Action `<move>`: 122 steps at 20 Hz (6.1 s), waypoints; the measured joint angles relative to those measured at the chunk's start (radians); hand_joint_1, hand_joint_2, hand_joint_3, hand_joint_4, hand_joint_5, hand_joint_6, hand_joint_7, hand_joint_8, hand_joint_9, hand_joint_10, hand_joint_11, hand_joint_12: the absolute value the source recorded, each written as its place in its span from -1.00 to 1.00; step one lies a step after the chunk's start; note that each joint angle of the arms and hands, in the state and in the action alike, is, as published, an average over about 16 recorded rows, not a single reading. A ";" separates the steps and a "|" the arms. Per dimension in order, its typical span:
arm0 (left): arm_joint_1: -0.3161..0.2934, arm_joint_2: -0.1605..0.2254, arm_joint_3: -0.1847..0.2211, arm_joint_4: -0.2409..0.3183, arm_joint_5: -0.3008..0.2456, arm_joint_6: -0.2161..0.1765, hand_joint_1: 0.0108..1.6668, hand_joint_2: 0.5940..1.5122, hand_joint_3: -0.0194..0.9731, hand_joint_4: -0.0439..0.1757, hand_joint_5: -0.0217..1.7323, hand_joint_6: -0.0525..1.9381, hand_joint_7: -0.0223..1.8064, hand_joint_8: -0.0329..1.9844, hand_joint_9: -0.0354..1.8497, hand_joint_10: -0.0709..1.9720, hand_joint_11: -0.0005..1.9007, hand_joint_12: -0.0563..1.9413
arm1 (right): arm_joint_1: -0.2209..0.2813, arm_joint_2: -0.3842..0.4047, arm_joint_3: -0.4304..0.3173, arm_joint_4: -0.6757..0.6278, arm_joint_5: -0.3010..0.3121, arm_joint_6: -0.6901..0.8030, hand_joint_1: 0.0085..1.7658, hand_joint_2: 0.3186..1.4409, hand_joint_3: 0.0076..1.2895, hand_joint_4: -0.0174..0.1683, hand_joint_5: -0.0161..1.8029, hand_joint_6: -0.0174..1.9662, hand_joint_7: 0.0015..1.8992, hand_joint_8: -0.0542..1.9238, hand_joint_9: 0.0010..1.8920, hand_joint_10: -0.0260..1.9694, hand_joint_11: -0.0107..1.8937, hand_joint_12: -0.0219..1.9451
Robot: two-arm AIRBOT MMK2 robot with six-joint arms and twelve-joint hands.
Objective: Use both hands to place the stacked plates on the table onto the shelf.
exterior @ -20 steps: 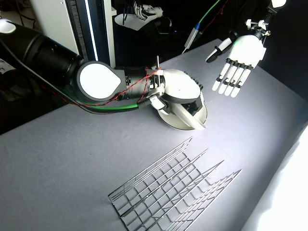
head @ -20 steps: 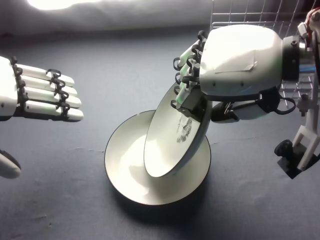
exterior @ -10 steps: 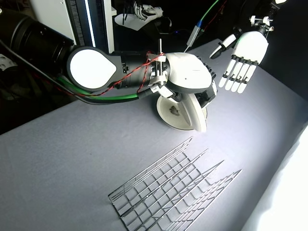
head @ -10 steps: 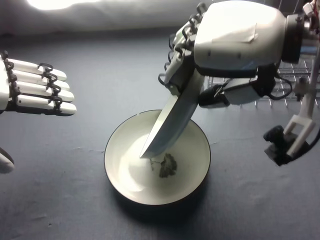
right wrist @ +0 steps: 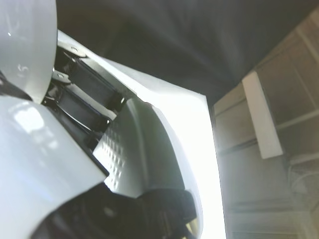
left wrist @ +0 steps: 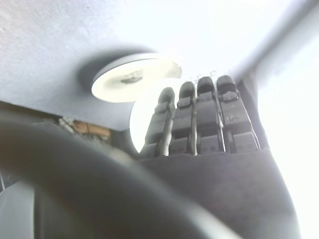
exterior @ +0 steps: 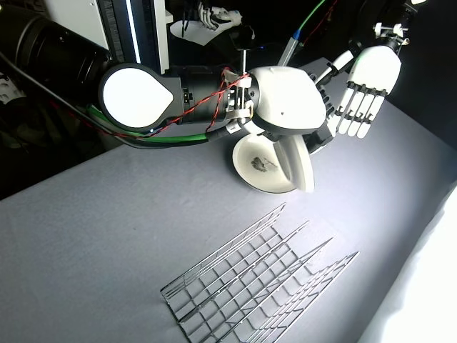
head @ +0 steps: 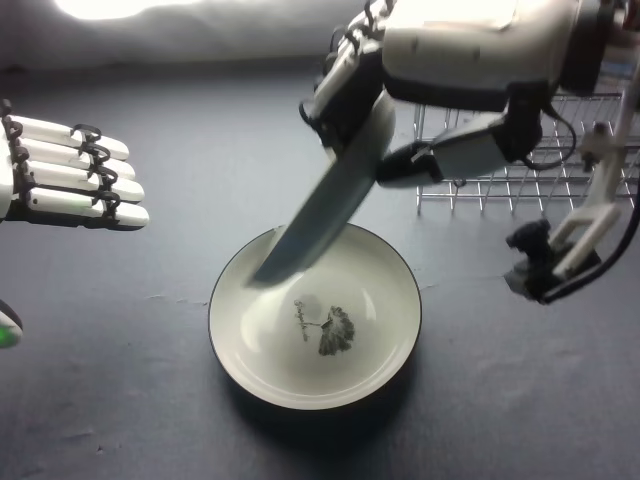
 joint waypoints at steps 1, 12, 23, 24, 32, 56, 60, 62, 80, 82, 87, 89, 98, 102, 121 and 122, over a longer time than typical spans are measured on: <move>0.001 -0.001 0.004 0.000 -0.001 0.000 -0.99 0.09 -0.95 -0.58 -0.95 -0.94 -0.96 -0.96 -0.94 -0.93 -0.99 -0.95 | 0.006 0.000 -0.001 0.025 -0.006 0.002 0.53 0.22 -0.99 -0.84 0.04 0.04 0.06 -0.05 -0.10 0.20 -0.25 0.19; 0.015 -0.020 0.065 0.000 -0.008 0.000 -0.99 0.09 -0.95 -0.58 -0.95 -0.94 -0.96 -0.96 -0.94 -0.93 -0.99 -0.95 | 0.087 -0.002 -0.003 0.366 -0.141 0.027 0.55 0.23 -0.99 -0.85 0.04 0.04 0.06 -0.07 -0.07 0.19 -0.21 0.17; 0.021 -0.031 0.090 0.005 -0.020 0.000 -0.99 0.10 -0.95 -0.58 -0.95 -0.94 -0.95 -0.96 -0.94 -0.93 -0.99 -0.95 | 0.163 -0.009 0.010 0.698 -0.299 0.041 0.58 0.25 -0.99 -0.89 0.05 0.02 0.07 -0.09 -0.05 0.17 -0.20 0.17; 0.021 -0.032 0.090 0.006 -0.021 0.000 -0.99 0.10 -0.95 -0.58 -0.95 -0.94 -0.95 -0.96 -0.94 -0.93 -0.99 -0.95 | 0.169 -0.009 0.011 0.725 -0.311 0.041 0.58 0.26 -0.99 -0.89 0.05 0.02 0.07 -0.09 -0.05 0.17 -0.20 0.17; 0.014 -0.036 0.093 0.019 -0.043 0.000 -0.99 0.10 -0.95 -0.58 -0.95 -0.94 -0.95 -0.96 -0.94 -0.93 -0.99 -0.95 | 0.216 -0.002 0.022 0.878 -0.420 0.043 0.58 0.27 -0.99 -0.90 0.05 0.00 0.07 -0.09 -0.07 0.18 -0.22 0.18; -0.076 -0.086 0.075 0.084 -0.239 0.041 -0.99 0.12 -0.95 -0.58 -0.95 -0.94 -0.96 -0.96 -0.94 -0.93 -0.99 -0.95 | 0.228 0.010 0.071 0.811 -0.562 0.054 0.58 0.31 -0.99 -0.90 0.02 0.04 0.04 -0.05 -0.11 0.21 -0.26 0.22; -0.076 -0.104 0.077 0.103 -0.268 0.050 -0.99 0.12 -0.95 -0.58 -0.95 -0.94 -0.96 -0.96 -0.94 -0.93 -0.99 -0.95 | 0.216 0.007 0.088 0.779 -0.543 0.056 0.58 0.31 -0.99 -0.90 0.02 0.05 0.04 -0.05 -0.11 0.21 -0.25 0.22; -0.074 -0.111 0.081 0.112 -0.276 0.052 -0.99 0.12 -0.95 -0.58 -0.95 -0.94 -0.96 -0.96 -0.94 -0.92 -0.99 -0.95 | 0.214 0.009 0.096 0.762 -0.538 0.057 0.58 0.31 -0.99 -0.90 0.02 0.06 0.04 -0.05 -0.11 0.22 -0.25 0.22; -0.064 -0.253 0.143 0.212 -0.262 0.082 -0.99 0.14 -0.95 -0.58 -0.95 -0.94 -0.96 -0.96 -0.94 -0.93 -0.98 -0.95 | 0.209 0.147 0.111 0.517 -0.573 0.067 0.58 0.32 -0.99 -0.85 0.01 0.11 0.05 -0.05 -0.12 0.21 -0.28 0.22; -0.063 -0.273 0.155 0.225 -0.253 0.087 -0.99 0.14 -0.95 -0.58 -0.95 -0.94 -0.96 -0.96 -0.94 -0.93 -0.98 -0.95 | 0.202 0.161 0.112 0.495 -0.574 0.067 0.58 0.32 -0.99 -0.85 0.00 0.11 0.05 -0.05 -0.12 0.20 -0.28 0.21; -0.063 -0.312 0.187 0.246 -0.230 0.096 -0.99 0.14 -0.95 -0.58 -0.95 -0.94 -0.96 -0.96 -0.94 -0.93 -0.99 -0.95 | 0.173 0.186 0.124 0.455 -0.568 0.066 0.58 0.32 -0.99 -0.85 0.00 0.09 0.06 -0.07 -0.11 0.18 -0.26 0.21; -0.064 -0.321 0.198 0.253 -0.226 0.100 -0.99 0.14 -0.95 -0.58 -0.95 -0.94 -0.96 -0.96 -0.94 -0.93 -0.99 -0.95 | 0.157 0.192 0.130 0.443 -0.563 0.065 0.58 0.32 -0.99 -0.86 -0.01 0.08 0.06 -0.07 -0.11 0.18 -0.25 0.21; -0.059 -0.334 0.225 0.260 -0.236 0.118 -0.99 0.15 -0.95 -0.58 -0.95 -0.94 -0.96 -0.96 -0.94 -0.93 -0.99 -0.95 | 0.089 0.201 0.152 0.400 -0.517 0.061 0.42 0.36 -0.99 -0.86 -0.22 -0.46 -0.17 -0.51 -0.30 -0.32 -0.58 0.29; -0.052 -0.334 0.223 0.259 -0.242 0.123 -0.99 0.15 -0.95 -0.58 -0.95 -0.94 -0.96 -0.96 -0.94 -0.93 -0.98 -0.95 | 0.089 0.201 0.139 0.366 -0.487 0.060 0.32 0.37 -0.99 -0.86 -0.37 -0.71 -0.32 -0.72 -0.43 -0.58 -0.77 0.31; 0.030 -0.336 0.202 0.215 -0.221 0.170 -0.99 0.12 -0.95 -0.66 -0.98 -0.96 -0.96 -0.96 -0.95 -0.93 -0.99 -0.95 | -0.028 0.152 0.051 -0.417 0.046 0.010 -0.07 0.01 -0.99 -0.76 -0.96 -0.96 -0.98 -0.93 -0.98 -0.96 -0.98 -0.94; 0.039 -0.336 0.200 0.207 -0.218 0.173 -0.99 0.12 -0.95 -0.66 -0.98 -0.96 -0.96 -0.96 -0.95 -0.93 -0.99 -0.95 | -0.040 0.151 0.051 -0.449 0.069 0.004 -0.08 0.00 -0.99 -0.76 -0.96 -0.96 -0.98 -0.93 -0.98 -0.96 -0.98 -0.96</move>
